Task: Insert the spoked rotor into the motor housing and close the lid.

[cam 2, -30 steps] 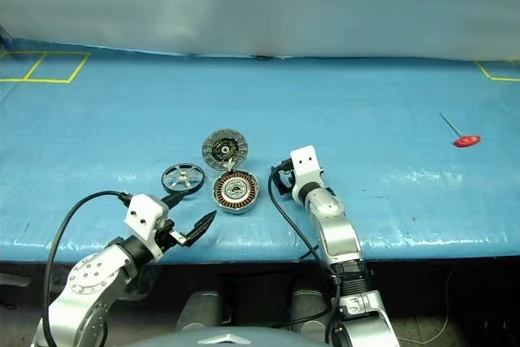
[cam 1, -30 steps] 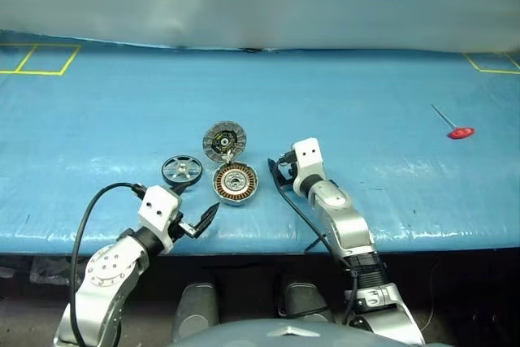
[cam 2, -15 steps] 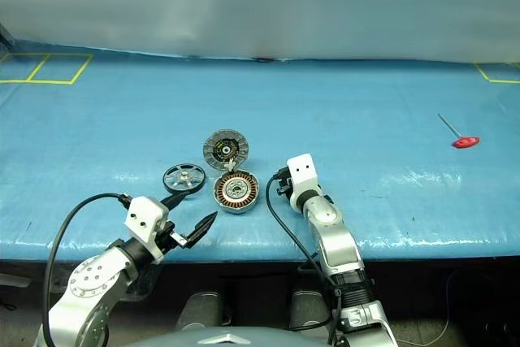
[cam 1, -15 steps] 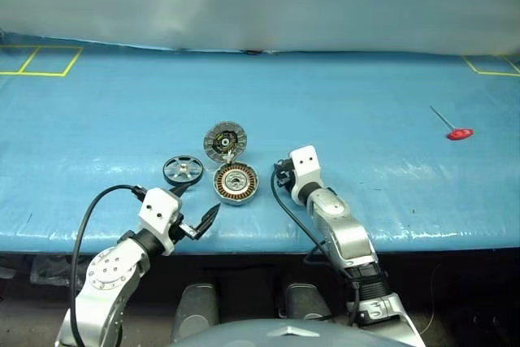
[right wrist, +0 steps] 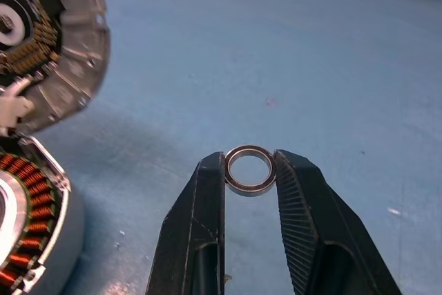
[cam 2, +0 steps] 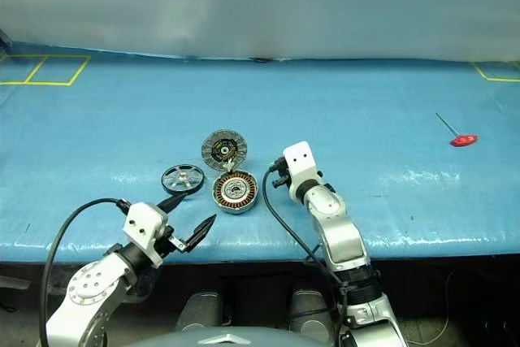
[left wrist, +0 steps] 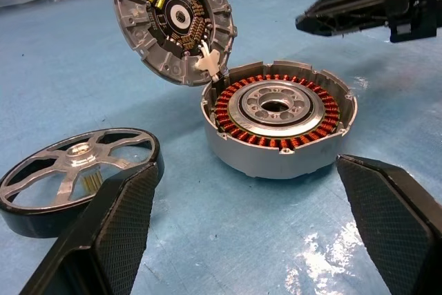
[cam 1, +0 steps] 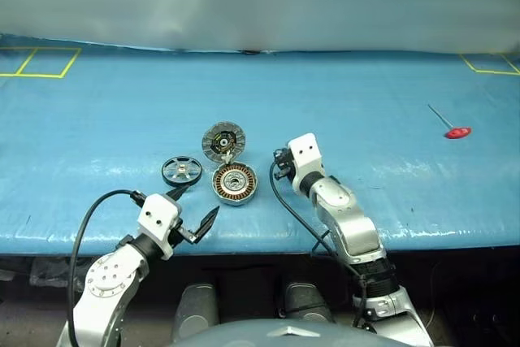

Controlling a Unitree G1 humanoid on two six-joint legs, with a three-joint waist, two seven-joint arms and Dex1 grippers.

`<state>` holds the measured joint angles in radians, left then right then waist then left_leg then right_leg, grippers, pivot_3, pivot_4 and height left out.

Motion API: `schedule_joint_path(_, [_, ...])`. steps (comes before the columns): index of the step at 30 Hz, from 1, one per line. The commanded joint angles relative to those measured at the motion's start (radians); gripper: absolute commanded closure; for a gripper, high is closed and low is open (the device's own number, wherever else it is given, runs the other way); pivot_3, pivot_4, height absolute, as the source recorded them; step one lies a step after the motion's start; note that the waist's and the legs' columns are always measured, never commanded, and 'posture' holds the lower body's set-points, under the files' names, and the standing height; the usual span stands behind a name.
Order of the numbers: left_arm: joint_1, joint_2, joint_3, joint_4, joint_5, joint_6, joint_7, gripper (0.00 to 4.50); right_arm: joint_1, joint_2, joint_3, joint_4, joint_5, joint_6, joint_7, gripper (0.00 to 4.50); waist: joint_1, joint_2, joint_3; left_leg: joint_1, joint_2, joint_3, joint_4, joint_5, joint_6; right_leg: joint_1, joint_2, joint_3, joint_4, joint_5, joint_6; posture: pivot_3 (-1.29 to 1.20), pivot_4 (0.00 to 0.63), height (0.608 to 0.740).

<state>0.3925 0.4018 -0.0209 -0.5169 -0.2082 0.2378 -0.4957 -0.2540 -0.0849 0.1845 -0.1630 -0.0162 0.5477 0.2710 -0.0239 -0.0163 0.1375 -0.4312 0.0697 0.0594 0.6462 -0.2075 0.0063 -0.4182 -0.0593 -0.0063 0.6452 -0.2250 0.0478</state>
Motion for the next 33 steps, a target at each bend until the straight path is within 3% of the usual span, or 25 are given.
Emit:
schedule_joint_path(1, [0.009,-0.040,0.006,0.005,-0.059,-0.059,-0.019,0.00,-0.036,0.004,0.016,-0.084,0.044,0.022,0.044,3.80,0.000,0.000,0.000,0.000,0.000,0.000,0.000,0.000,0.000,0.000,0.000,0.000,0.000,0.000,0.000,0.00,0.150,0.740])
schedule_joint_path(13, [0.041,-0.059,0.033,0.081,-0.076,-0.208,-0.064,0.00,-0.034,-0.040,0.126,-0.134,0.117,0.109,0.174,3.80,0.001,0.000,0.000,0.000,0.000,0.000,0.000,0.000,0.000,0.000,0.000,0.000,0.000,0.000,-0.001,0.00,0.150,0.740])
schedule_joint_path(33, [0.049,-0.043,0.012,0.135,-0.045,-0.195,-0.066,0.00,-0.009,-0.004,0.209,-0.067,0.112,0.175,0.149,3.80,0.000,0.000,0.000,-0.006,0.000,0.000,0.000,0.000,0.000,-0.007,0.000,0.000,0.000,0.001,-0.002,0.00,0.150,0.740])
